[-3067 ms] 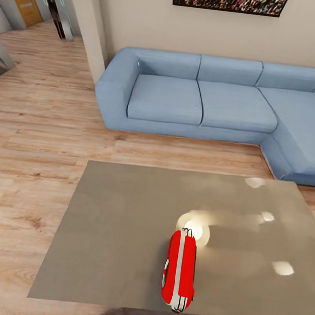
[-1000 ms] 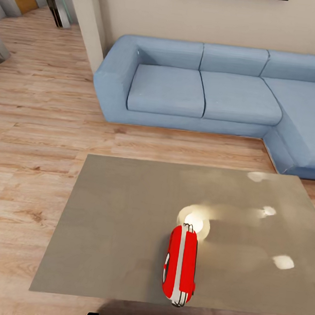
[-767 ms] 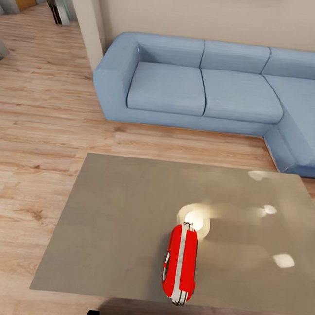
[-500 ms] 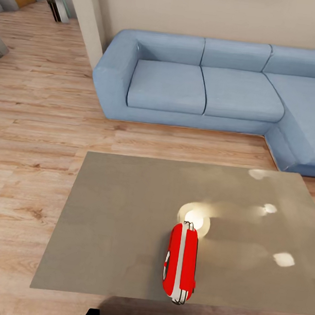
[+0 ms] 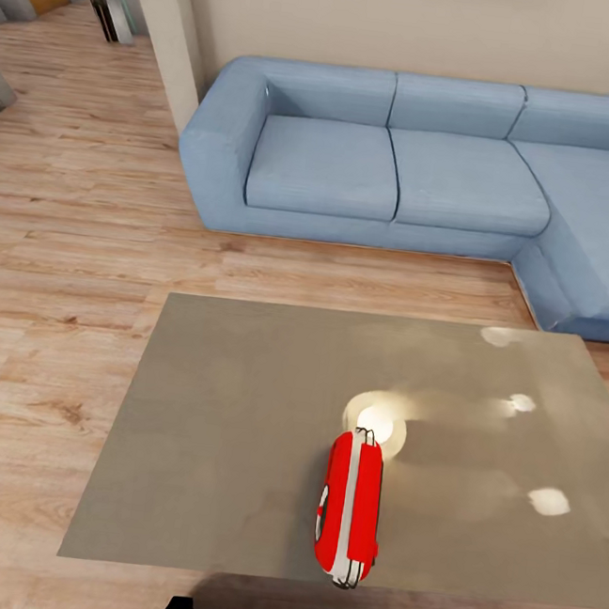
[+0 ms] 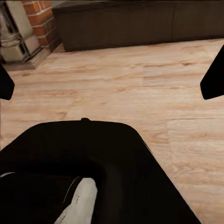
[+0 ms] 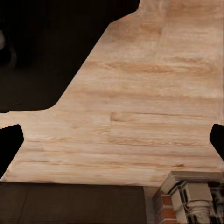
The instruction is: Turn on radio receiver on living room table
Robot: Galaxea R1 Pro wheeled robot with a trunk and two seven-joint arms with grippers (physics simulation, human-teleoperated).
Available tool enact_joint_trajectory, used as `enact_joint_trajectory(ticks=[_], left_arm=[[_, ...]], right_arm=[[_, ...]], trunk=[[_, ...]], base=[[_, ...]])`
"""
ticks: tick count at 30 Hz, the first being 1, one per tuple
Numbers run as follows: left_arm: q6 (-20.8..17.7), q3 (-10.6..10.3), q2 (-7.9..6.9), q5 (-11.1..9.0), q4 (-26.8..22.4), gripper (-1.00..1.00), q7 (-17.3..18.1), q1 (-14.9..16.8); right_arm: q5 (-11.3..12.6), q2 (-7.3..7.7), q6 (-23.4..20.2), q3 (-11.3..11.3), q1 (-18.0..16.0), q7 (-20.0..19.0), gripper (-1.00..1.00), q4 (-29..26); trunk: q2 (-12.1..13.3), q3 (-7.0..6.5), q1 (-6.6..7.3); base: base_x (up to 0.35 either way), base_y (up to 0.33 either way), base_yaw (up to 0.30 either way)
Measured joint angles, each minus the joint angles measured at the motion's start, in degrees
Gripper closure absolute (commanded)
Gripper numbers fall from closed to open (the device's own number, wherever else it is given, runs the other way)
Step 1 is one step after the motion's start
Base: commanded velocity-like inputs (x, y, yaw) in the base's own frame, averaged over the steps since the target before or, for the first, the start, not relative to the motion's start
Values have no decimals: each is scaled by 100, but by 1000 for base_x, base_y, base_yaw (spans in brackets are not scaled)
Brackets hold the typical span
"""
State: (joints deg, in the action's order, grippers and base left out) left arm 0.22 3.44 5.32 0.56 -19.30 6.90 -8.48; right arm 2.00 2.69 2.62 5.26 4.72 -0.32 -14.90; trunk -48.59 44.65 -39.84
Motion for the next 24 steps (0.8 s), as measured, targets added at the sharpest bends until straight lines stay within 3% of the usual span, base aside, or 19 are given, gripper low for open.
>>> enact_joint_trajectory(ticks=[1, 2, 3, 5, 7, 10, 11, 13, 14, 19, 22, 24], left_arm=[[-159, 3, -2, -6, -359, -100, 247, -1], [-778, 2, -3, -8, -1057, -100, 603, -6], [-1136, 1, -4, -29, -1798, -100, 710, 2], [-1483, -7, -1, -31, -2329, -100, 782, 0], [-2307, -15, 19, -42, -3686, -100, 868, -2], [-3146, -106, 33, -63, -4890, -100, 997, -2], [-3287, -145, 34, -59, -5079, -100, 1057, -3], [-3683, -334, 32, -66, -5669, -100, 1371, -4], [-3958, -514, 42, -95, -6223, -100, 1778, -1], [-4014, -568, 47, -81, -6571, -100, 1865, 4], [-4026, -575, 48, -97, -6743, -100, 1883, 282], [-4031, -572, 48, -119, -6757, -100, 1884, 469]], right_arm=[[-1, 78, -199, -3, -1, -6, -100, -465], [33, 280, -937, -38, 4, -14, -100, -1085], [48, 397, -1359, -68, -3, -17, -100, -2102], [62, 504, -1770, -140, -1, -19, -100, -2878], [59, 695, -2739, -452, -6, -20, -100, -4237], [66, 775, -3675, -816, -7, -25, -100, -5487], [69, 782, -3843, -885, -6, -26, -100, -5709], [63, 803, -4403, -1074, -7, -28, -100, -6421], [39, 848, -5040, -1241, -11, -13, -100, -7159], [21, 977, -5208, -1289, -240, 0, -100, -7433], [9, 1078, -5614, -1298, -923, -9, -100, -7477], [10, 1090, -5771, -1295, -1178, -12, -100, -7481]], trunk=[[0, 0, 0], [1, 2, 1], [0, -1, 0], [0, 0, 0], [0, 0, 0], [0, 0, 0], [0, 1, 0], [0, 0, 0], [0, 0, 0], [0, 1, 0], [0, 0, -1], [0, 0, 0]], base=[[0, 0, 0], [0, 0, 0], [0, 0, 0], [0, 0, 0], [0, 0, 0], [0, 0, 0], [0, 0, 0], [0, 0, 0], [0, 0, 0], [0, 0, 0], [0, 0, 0], [0, 0, 0]])
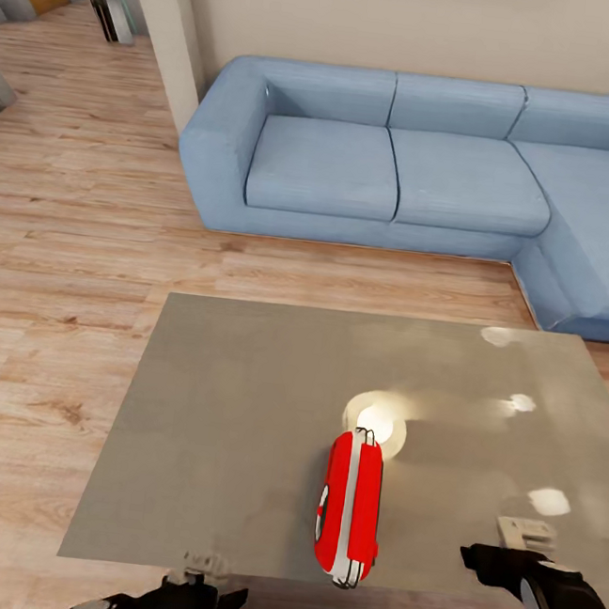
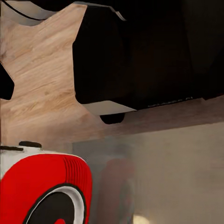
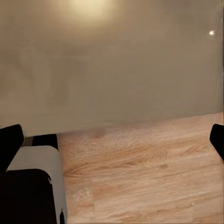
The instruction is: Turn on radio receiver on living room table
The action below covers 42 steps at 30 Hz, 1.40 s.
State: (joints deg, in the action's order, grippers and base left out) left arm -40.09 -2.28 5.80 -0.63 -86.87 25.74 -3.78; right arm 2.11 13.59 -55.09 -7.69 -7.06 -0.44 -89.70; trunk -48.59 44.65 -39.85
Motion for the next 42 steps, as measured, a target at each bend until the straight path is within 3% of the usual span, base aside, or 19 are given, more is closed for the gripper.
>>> enact_joint_trajectory(ticks=[2, 8, 13, 19, 23, 26, 27, 33, 40, 42], left_arm=[[0, 6, -3, -36, -4, -100, 0, 126], [22, 48, -53, -515, 54, -100, 10, 633], [92, 109, -109, -619, 290, -100, -18, 962], [538, 360, -139, -649, 1202, -100, -20, 1601], [612, 409, -220, -671, 1391, -100, 72, 1713], [633, 563, -583, -917, 1433, -100, 574, 1756], [636, 585, -641, -990, 1437, -100, 690, 1760], [639, 619, -705, -1096, 1444, -100, 811, 1766], [619, 623, -705, -1105, 1445, -100, 818, 1767], [652, 623, -724, -1063, 1510, -100, 785, 1811]], right_arm=[[0, 5, -92, 2, -169, -3, -100, -1], [8, 4, -490, 45, -884, -16, -100, -10], [25, -2, -491, 101, -1077, -43, -100, -12], [21, -41, -491, 530, -1134, -209, -100, -12], [23, -71, -491, 590, -1138, -388, -100, -12], [27, -88, -491, 614, -1139, -753, -100, -12], [24, -90, -491, 616, -1139, -867, -100, -12], [19, -93, -491, 620, -1140, -1124, -100, -12], [24, -93, -491, 623, -1140, -1153, -100, -12], [-32, -158, -491, 687, -1204, -1089, -100, 37]], trunk=[[0, 0, 0], [0, 0, 0], [0, 0, 0], [0, 0, 1], [0, 0, 1], [0, 0, 1], [0, 0, 1], [0, 0, 1], [0, 0, 1], [0, 0, 0]], base=[[0, 0, 0], [0, 0, 0], [0, 0, 0], [0, 0, 0], [0, 0, 0], [0, 0, 0], [0, 0, 0], [0, 0, 0], [0, 0, 0], [0, 0, 0]])
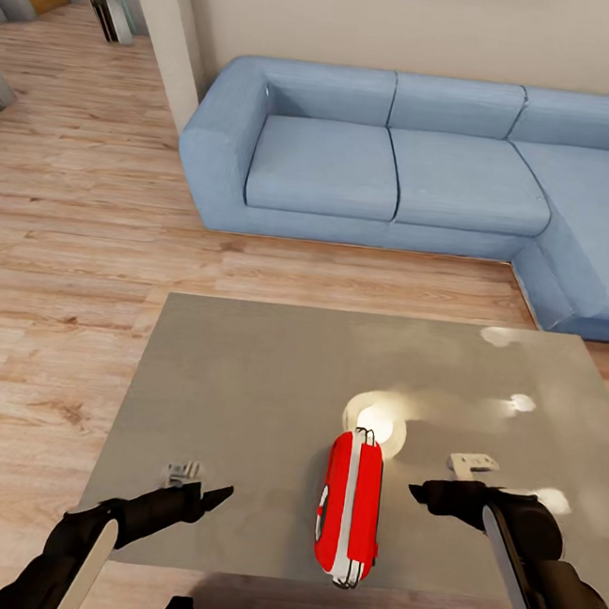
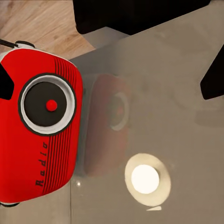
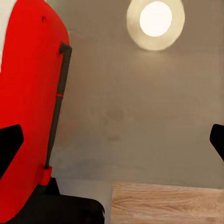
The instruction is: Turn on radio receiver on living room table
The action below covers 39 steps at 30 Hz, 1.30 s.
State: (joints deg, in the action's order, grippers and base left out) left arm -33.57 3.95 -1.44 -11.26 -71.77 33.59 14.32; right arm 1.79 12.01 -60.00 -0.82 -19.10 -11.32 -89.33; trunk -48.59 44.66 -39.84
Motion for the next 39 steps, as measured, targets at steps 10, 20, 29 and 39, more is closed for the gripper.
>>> enact_joint_trajectory(ticks=[10, 20, 29, 39], left_arm=[[6, 0, -25, -18, 232, -100, 7, 0], [9, 0, -28, -16, 243, -100, 7, 0], [9, 0, -26, -16, 243, -100, 7, 0], [7, 0, -24, -16, 243, -100, 7, 0]], right_arm=[[122, -160, 42, -30, 130, -129, -100, 37], [122, -271, 58, 70, 248, -223, -100, 12], [44, -563, 58, 360, 248, -181, -100, 20], [36, -886, 58, 528, 248, -173, -100, 21]], trunk=[[0, 0, 0], [0, 0, 0], [0, 0, 0], [0, 0, 0]], base=[[0, 0, 0], [0, 0, 0], [0, 0, 0], [0, 0, 0]])
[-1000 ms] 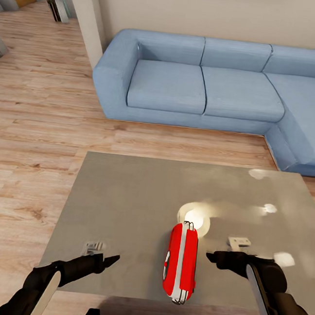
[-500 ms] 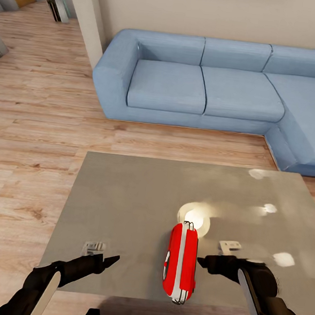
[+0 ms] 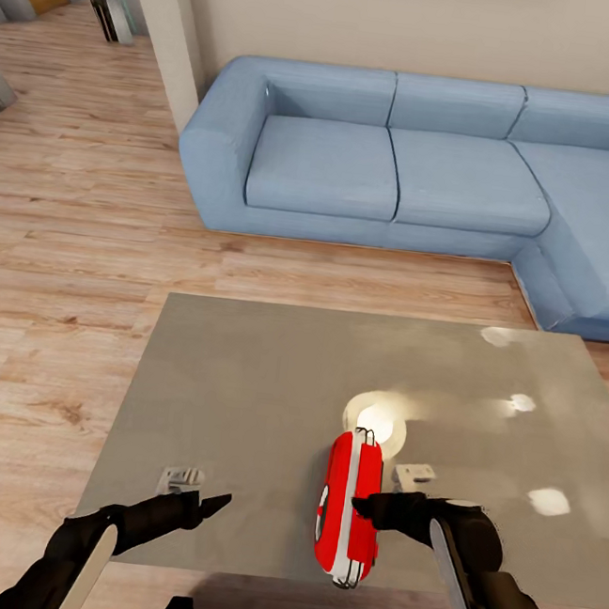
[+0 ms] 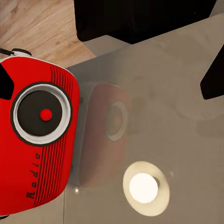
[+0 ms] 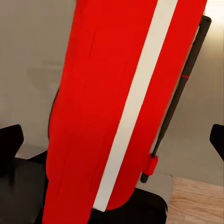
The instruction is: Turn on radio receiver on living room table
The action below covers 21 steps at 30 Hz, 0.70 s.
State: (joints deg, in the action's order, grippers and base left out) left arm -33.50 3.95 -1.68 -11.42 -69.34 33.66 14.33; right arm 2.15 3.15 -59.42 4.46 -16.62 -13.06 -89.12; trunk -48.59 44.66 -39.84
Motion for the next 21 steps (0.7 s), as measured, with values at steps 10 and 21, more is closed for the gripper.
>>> enact_joint_trajectory(ticks=[10, 21], left_arm=[[-2, 0, 1, 0, 0, -100, 0, 0], [-1, 0, 1, 0, 0, -100, 0, 0]], right_arm=[[7, -225, -1, 7, -7, 208, -100, 14], [5, -426, 60, 1, -54, 553, -100, 345]], trunk=[[0, 0, 0], [0, 0, 0]], base=[[0, 0, 0], [0, 0, 0]])
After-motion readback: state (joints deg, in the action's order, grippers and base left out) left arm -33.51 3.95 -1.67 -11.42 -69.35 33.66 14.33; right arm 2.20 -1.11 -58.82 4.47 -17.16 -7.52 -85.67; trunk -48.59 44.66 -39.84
